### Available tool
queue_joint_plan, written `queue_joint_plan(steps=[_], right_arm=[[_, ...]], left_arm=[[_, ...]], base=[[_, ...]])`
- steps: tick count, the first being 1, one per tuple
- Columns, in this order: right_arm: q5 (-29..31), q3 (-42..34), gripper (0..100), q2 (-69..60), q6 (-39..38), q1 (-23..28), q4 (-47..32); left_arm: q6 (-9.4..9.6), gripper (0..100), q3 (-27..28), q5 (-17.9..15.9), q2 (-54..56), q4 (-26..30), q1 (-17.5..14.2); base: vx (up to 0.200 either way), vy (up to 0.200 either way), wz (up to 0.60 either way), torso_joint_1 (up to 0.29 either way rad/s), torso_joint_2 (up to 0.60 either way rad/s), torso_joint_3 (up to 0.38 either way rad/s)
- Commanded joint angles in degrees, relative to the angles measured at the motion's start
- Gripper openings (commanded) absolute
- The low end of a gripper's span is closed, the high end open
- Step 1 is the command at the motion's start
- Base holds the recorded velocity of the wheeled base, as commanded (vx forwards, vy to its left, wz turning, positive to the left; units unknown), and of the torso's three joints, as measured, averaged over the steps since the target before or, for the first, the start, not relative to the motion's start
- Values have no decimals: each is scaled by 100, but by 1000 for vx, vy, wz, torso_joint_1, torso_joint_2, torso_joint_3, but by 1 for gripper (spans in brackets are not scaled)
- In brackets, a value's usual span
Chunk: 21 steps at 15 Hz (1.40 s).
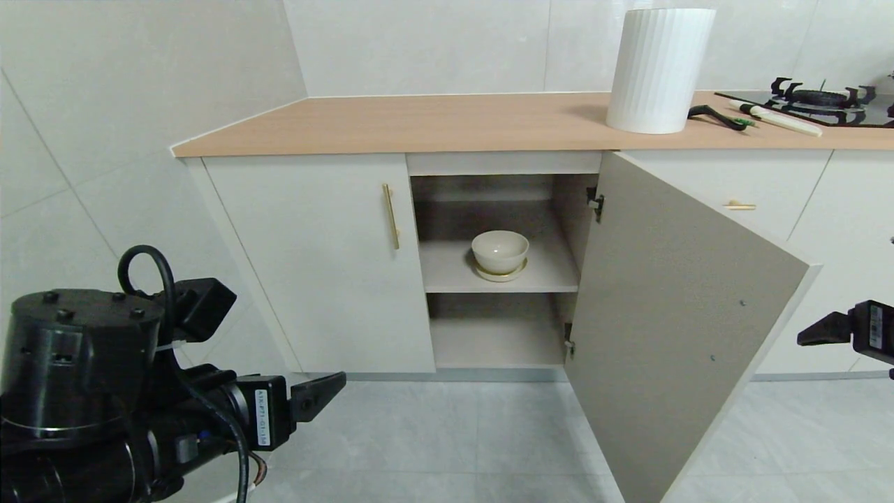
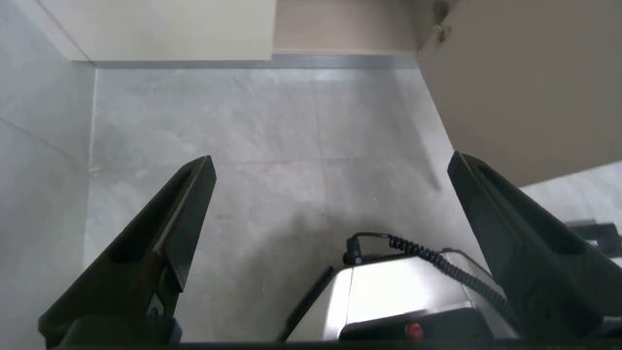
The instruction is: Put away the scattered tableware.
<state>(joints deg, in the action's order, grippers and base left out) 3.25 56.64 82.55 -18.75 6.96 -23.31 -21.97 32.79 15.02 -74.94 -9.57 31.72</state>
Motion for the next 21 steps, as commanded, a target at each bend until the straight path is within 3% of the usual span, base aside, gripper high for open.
queue_joint_plan(steps=[1, 11, 15, 21], right_arm=[[0, -30, 100, 428, -226, 33, 292], [-35, -232, 100, 771, -762, -151, 1179], [-9, -821, 100, 718, -753, -617, 2058], [-27, -645, 100, 920, -753, -1663, 2199]], left_arm=[[-1, 100, -1, 1, 5, -1, 10], [-1, 100, -1, 1, 14, -1, 10], [-1, 100, 8, -8, 5, -1, 10], [-27, 100, 43, 1, 40, -27, 1]], base=[[0, 0, 0, 0, 0, 0], [0, 0, 0, 0, 0, 0], [0, 0, 0, 0, 0, 0], [0, 0, 0, 0, 0, 0]])
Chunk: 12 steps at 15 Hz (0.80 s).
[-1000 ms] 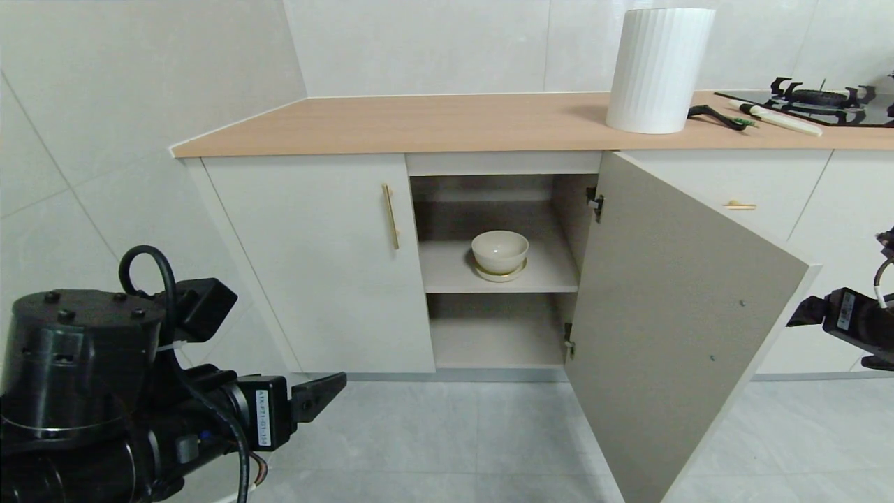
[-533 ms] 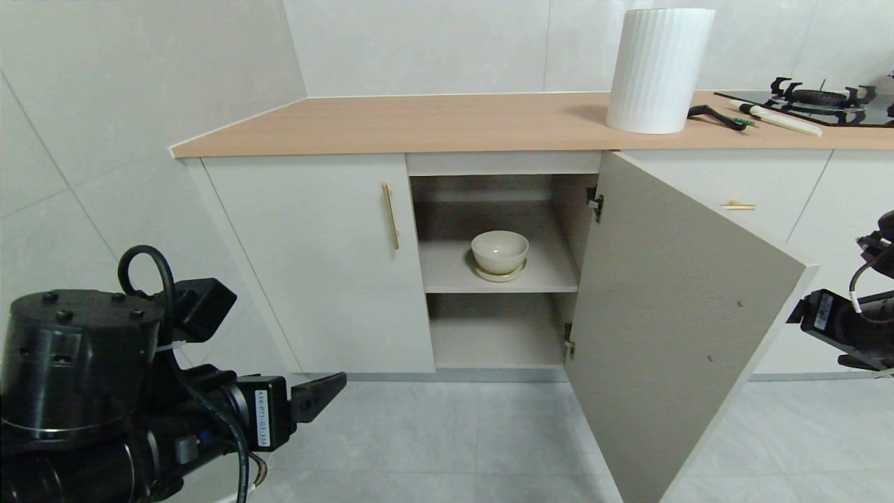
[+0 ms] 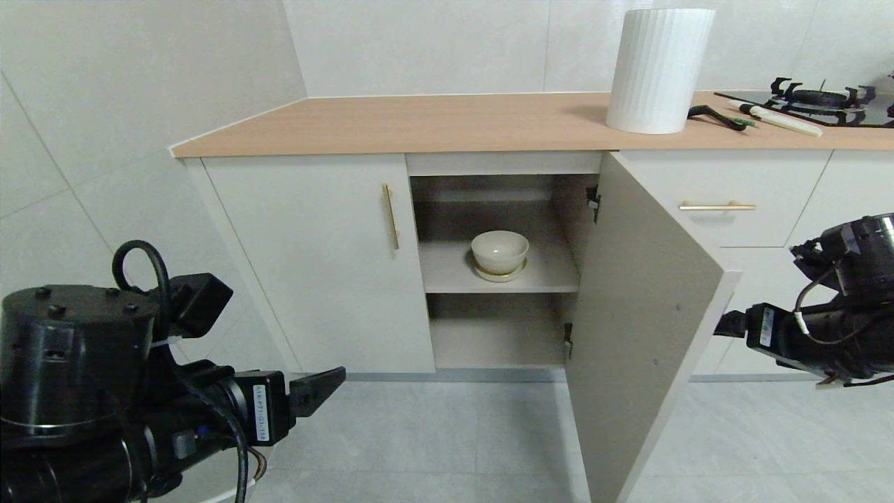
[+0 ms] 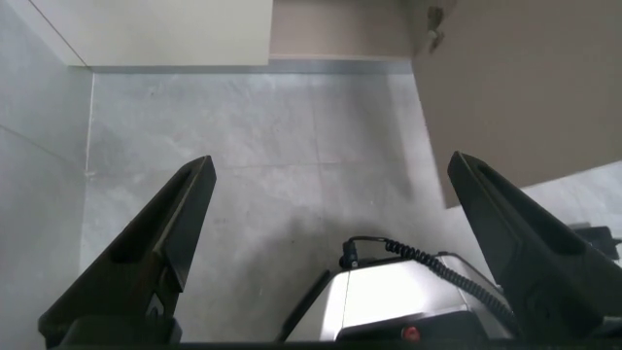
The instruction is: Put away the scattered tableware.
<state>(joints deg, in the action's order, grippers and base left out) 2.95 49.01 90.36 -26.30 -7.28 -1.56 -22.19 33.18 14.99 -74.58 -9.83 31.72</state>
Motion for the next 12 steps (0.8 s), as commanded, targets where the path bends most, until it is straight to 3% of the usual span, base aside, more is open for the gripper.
queue_joint_plan(steps=[1, 8, 12], right_arm=[[13, 215, 100, 395, 28, -459, 138], [48, 1665, 100, 1828, 116, -1417, 297], [4, 2465, 100, 2302, 292, -1487, 279]], left_arm=[[-5, 100, 13, 3, 14, -2, 1], [4, 100, 13, -164, 5, 25, 1], [4, 100, 30, -199, -4, 16, 1]], base=[[0, 0, 0, 0, 0, 0], [0, 0, 0, 0, 0, 0], [0, 0, 0, 0, 0, 0]])
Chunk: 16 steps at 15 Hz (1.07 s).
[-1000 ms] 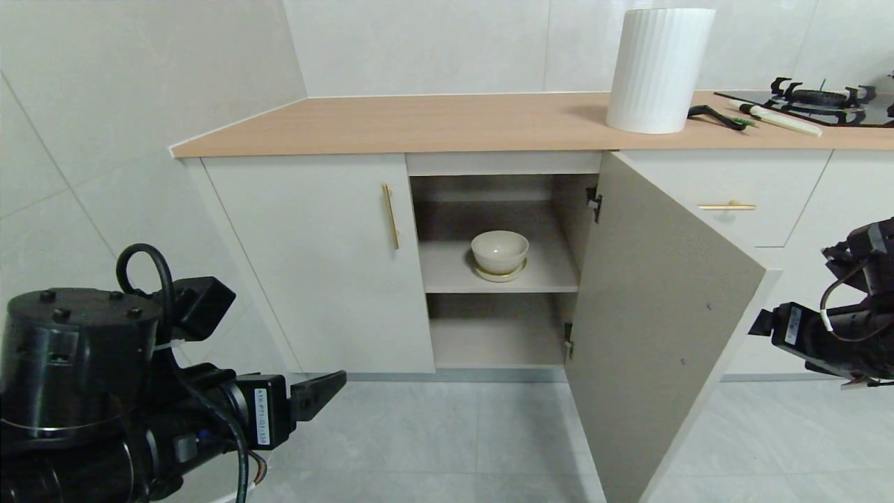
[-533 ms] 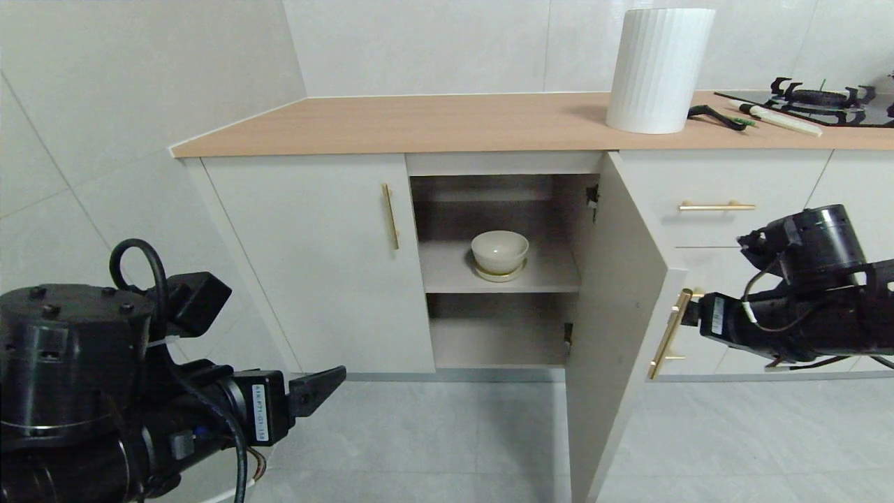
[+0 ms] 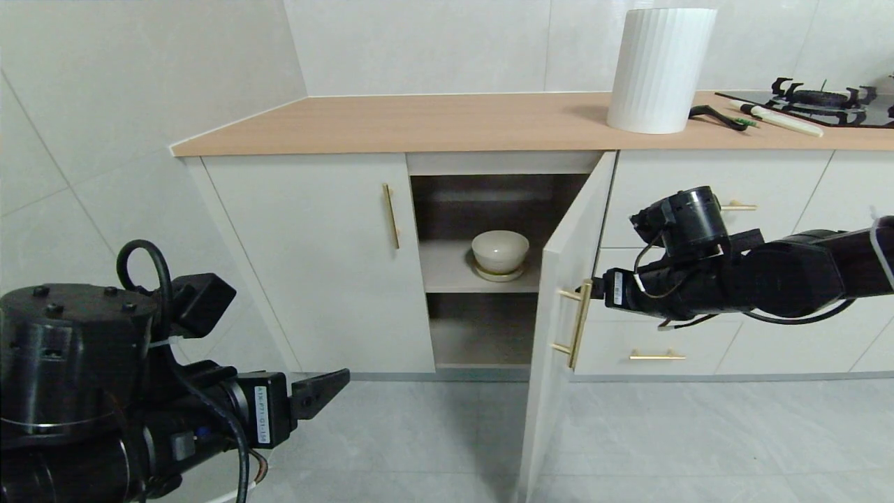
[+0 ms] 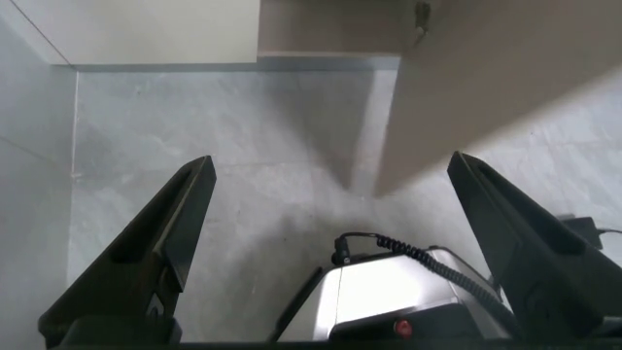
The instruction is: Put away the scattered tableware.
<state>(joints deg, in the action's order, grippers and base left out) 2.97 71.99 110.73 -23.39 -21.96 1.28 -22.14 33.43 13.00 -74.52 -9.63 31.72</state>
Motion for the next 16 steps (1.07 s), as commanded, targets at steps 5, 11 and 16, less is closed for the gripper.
queue_joint_plan(steps=[5, 11, 16], right_arm=[[-25, 167, 100, 511, -130, -353, 57], [28, 149, 100, 661, -491, -564, 584], [28, 149, 100, 696, -482, -564, 584]], left_arm=[[8, 100, 15, 10, -142, -4, 1], [25, 100, 15, 36, -168, -4, 1], [96, 100, -29, 36, -150, 23, 1]], base=[[0, 0, 0, 0, 0, 0], [0, 0, 0, 0, 0, 0], [0, 0, 0, 0, 0, 0]])
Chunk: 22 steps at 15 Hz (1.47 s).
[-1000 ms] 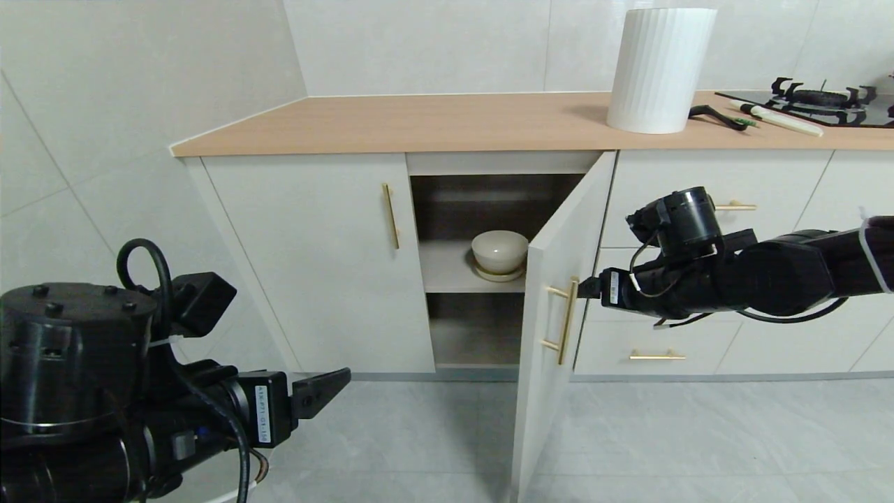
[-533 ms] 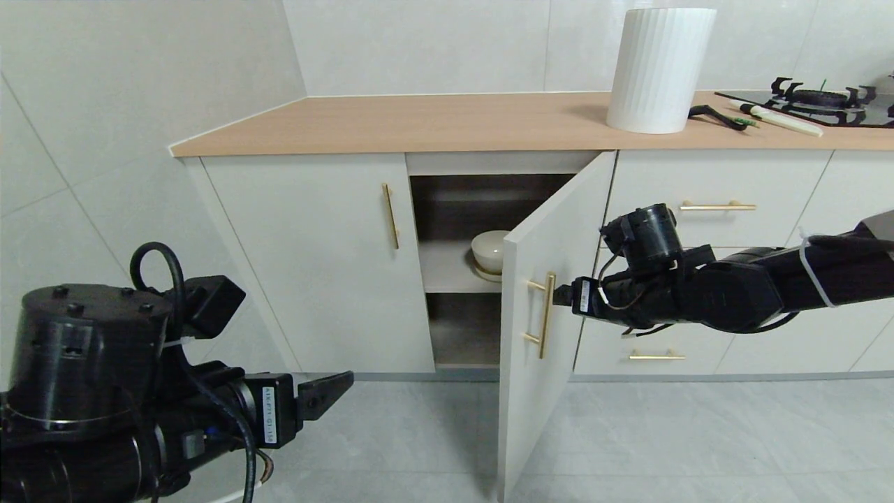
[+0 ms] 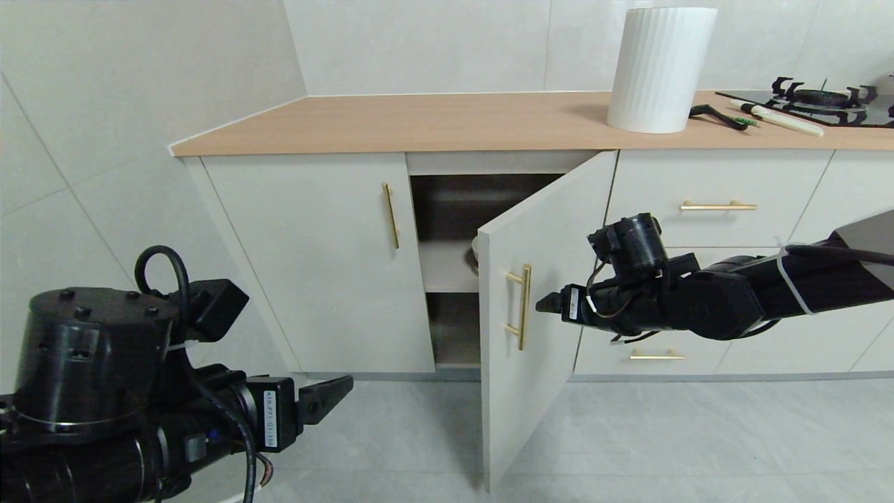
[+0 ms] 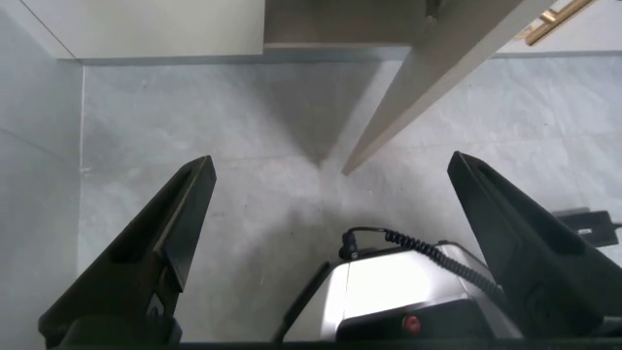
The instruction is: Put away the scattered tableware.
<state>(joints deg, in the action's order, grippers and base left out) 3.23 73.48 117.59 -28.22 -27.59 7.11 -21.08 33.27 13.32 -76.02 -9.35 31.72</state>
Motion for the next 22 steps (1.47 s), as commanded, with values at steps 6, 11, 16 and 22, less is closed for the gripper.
queue_joint_plan(steps=[6, 11, 16, 22], right_arm=[[2, 17, 100, 53, -8, -1, 10], [2, 17, 100, 150, -17, -1, 186], [37, 34, 100, 335, -412, -1, 696], [784, 623, 100, 1038, -975, -1, 1434]], left_arm=[[16, 100, -13, 4, -9, 3, 1], [16, 100, -5, 4, -62, -5, -8], [16, 100, -5, 4, -115, -5, -8], [-2, 100, 13, 12, -88, -5, -43]], base=[[133, 0, 0, -2, 2, 2], [200, 0, 0, 7, 3, 1], [0, 0, 0, 0, 0, 0], [0, 0, 0, 0, 0, 0]])
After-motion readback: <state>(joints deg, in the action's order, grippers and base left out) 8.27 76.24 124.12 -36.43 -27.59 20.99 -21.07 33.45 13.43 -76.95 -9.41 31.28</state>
